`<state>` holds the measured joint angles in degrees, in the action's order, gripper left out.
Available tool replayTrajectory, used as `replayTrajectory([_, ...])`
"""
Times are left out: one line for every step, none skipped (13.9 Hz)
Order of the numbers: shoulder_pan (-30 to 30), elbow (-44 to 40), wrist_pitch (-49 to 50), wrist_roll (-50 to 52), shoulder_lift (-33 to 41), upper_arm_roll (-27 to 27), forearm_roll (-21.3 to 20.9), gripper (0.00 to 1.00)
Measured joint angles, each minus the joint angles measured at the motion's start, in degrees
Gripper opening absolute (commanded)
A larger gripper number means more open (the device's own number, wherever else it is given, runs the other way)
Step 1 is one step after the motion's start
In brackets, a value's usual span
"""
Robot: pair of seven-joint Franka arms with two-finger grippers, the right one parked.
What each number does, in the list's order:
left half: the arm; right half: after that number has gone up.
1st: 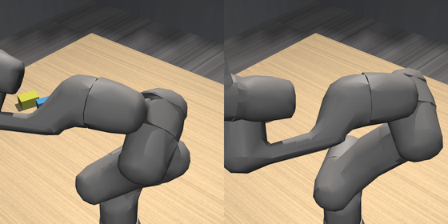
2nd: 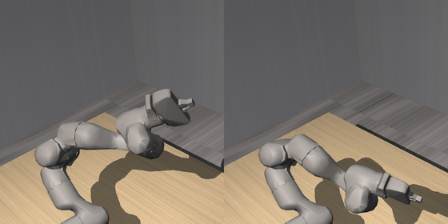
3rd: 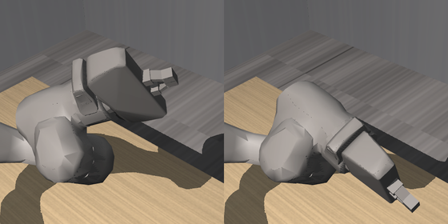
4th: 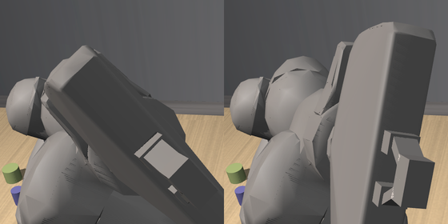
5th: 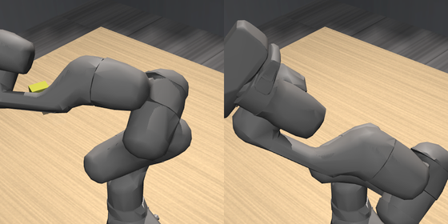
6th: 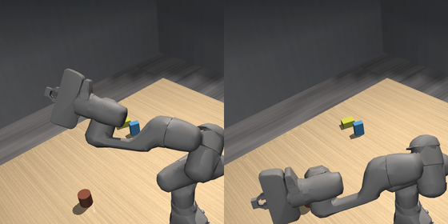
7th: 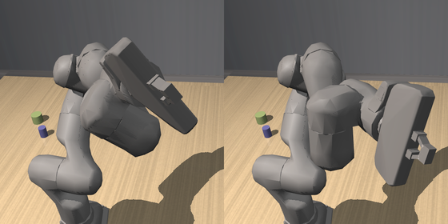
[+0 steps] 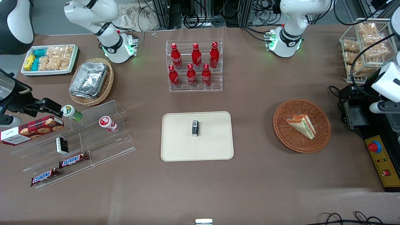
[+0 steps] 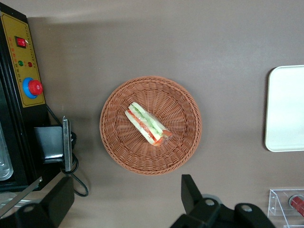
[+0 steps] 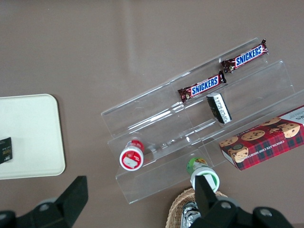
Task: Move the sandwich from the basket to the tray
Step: 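Move the left gripper over the wrapped sandwich in the wicker basket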
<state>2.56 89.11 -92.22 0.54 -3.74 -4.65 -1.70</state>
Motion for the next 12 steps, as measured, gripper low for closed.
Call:
replayTrajectory([0.01,-0.02,0.00,0.06,-0.23,0.01,0.50,1.00])
replayTrajectory([0.00,-0.02,-0.01,0.13,-0.52,0.00,1.43,1.00])
replayTrajectory([0.00,-0.04,-0.04,0.17,-0.81,-0.01,1.92,1.00])
replayTrajectory([0.00,-0.25,-0.10,0.21,-1.11,0.06,2.02,1.00])
replayTrajectory([0.01,-0.90,-0.11,0.24,-1.48,0.27,2.05,1.00])
replayTrajectory([0.02,-1.55,-0.08,0.26,-1.85,0.52,2.07,1.00])
replayTrajectory([0.03,-1.95,-0.05,0.68,-2.12,0.70,2.09,1.00])
replayTrajectory([0.07,-2.02,-0.02,2.19,-2.34,0.80,2.09,1.00])
replayTrajectory([0.09,-2.00,-0.01,5.05,-2.81,0.84,2.09,1.00])
replayTrajectory([0.09,-1.91,-0.32,8.70,-3.64,0.89,2.08,1.00])
replayTrajectory([0.10,-1.46,-1.68,12.58,-4.59,0.96,2.08,1.00])
replayTrajectory([0.10,-0.23,-4.32,17.22,-5.40,1.03,2.08,1.00])
